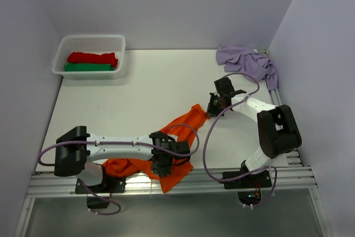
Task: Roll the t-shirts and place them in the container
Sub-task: Flatten the tshirt
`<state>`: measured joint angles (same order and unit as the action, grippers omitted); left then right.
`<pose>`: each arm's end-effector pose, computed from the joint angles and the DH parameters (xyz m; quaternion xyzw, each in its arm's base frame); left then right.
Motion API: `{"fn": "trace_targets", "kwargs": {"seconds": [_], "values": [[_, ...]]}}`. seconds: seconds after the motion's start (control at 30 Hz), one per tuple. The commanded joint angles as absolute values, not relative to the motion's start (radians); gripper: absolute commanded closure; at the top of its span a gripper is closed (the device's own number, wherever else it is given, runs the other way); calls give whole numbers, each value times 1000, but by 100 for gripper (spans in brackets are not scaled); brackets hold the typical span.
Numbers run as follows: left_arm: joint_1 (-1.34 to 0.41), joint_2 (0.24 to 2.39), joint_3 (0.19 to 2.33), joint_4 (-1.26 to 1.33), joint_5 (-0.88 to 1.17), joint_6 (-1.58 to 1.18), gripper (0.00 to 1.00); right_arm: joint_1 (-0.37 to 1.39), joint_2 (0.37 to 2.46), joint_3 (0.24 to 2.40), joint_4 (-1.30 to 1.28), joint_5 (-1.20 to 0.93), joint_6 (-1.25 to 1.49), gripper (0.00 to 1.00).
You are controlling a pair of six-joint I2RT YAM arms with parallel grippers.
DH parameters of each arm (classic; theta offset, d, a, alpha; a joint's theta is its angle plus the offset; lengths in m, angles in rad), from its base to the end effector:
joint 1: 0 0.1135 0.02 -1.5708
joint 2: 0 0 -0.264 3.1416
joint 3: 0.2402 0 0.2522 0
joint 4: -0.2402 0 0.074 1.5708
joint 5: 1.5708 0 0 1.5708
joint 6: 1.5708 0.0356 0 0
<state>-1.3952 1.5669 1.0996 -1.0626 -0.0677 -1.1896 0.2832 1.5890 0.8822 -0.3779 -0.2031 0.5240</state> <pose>0.0494 -0.2646 0.2113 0.1019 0.9940 -0.0104 0.0381 0.2869 0.0910 0.1677 0.0918 0.9615 0.1845 0.1815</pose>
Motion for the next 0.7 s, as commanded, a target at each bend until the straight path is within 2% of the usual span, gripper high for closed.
{"fn": "trace_targets", "kwargs": {"seconds": [0.0,0.07,0.17,0.27,0.43,0.53,0.63,0.67], "values": [[-1391,1531,1094,-1060,-52,-1180,89,279,1526,948,-391,-186,545,100],[-1391,1528,1100,-1063,-60,-1174,79,279,1523,962,-411,-183,549,100],[-1385,1532,1108,-1068,-69,-1161,73,278,1522,982,-419,-179,551,100],[-1376,1543,1100,-1057,-66,-1144,68,275,1529,994,-426,-187,549,100],[-1371,1569,1098,-1037,-61,-1127,67,275,1526,994,-425,-195,548,100],[-1370,1589,1106,-1045,-75,-1124,74,275,1520,988,-422,-198,548,100],[-1370,1601,1106,-1042,-71,-1117,90,275,1520,991,-426,-198,546,100],[-1370,1603,1109,-1040,-69,-1114,100,273,1520,994,-428,-199,546,100]]}}
